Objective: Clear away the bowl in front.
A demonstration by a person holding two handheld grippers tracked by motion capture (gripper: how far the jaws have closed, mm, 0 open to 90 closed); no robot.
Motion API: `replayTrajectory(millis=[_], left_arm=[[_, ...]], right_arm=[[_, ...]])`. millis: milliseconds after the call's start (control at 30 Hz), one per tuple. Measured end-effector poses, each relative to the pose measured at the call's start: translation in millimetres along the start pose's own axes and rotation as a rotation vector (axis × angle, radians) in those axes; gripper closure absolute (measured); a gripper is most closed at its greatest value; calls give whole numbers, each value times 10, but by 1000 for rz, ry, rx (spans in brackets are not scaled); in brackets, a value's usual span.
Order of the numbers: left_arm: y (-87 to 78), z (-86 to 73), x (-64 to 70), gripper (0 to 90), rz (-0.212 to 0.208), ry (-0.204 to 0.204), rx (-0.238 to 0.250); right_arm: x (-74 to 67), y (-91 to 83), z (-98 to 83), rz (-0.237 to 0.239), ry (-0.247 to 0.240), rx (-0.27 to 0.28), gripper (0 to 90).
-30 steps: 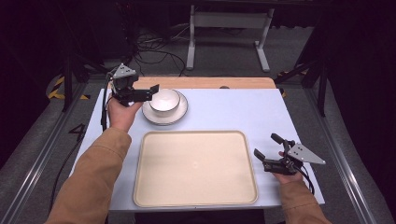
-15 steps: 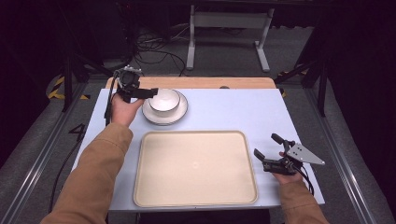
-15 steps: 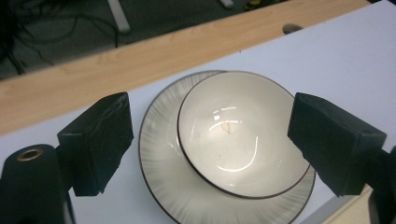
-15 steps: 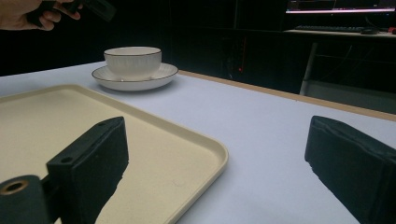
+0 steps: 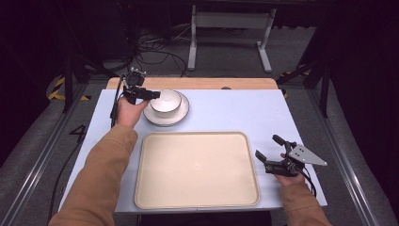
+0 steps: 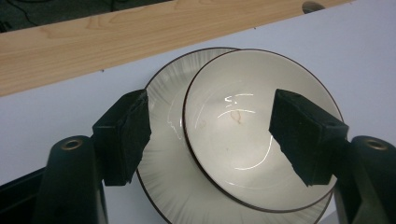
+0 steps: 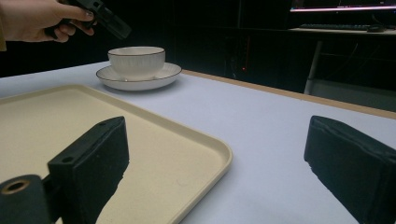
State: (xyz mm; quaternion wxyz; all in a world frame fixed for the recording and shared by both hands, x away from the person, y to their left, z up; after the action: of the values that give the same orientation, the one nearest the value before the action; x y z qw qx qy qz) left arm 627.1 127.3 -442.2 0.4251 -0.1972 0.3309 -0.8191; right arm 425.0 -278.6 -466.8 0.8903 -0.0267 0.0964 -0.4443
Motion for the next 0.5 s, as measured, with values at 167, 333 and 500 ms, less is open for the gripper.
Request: replayTrajectory(millis=[167, 333, 500], left_arm=[[92, -44, -28, 361, 22, 4, -29], [184, -99, -36, 441, -14, -24, -51], [255, -165, -57, 537, 5, -10, -99]], right_arm=[[-9, -1, 2, 8, 3, 1, 73], [-16, -1, 1, 12, 5, 2, 74], [-20, 2, -2, 15, 3, 0, 76]])
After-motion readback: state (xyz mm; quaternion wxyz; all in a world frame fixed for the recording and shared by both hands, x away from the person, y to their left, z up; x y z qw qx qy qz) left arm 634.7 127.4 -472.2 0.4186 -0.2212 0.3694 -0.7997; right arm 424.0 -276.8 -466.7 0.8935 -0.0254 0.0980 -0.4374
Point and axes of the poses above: each handheld gripper's, and its own axes: y roughly forward along the jaws, z roughly out of its top, x roughly to its right, the point moved 10 cm from there along y, roughly forward along the jaws, and after that the axes turned 11 degrees about y, right-handed, at the moved point
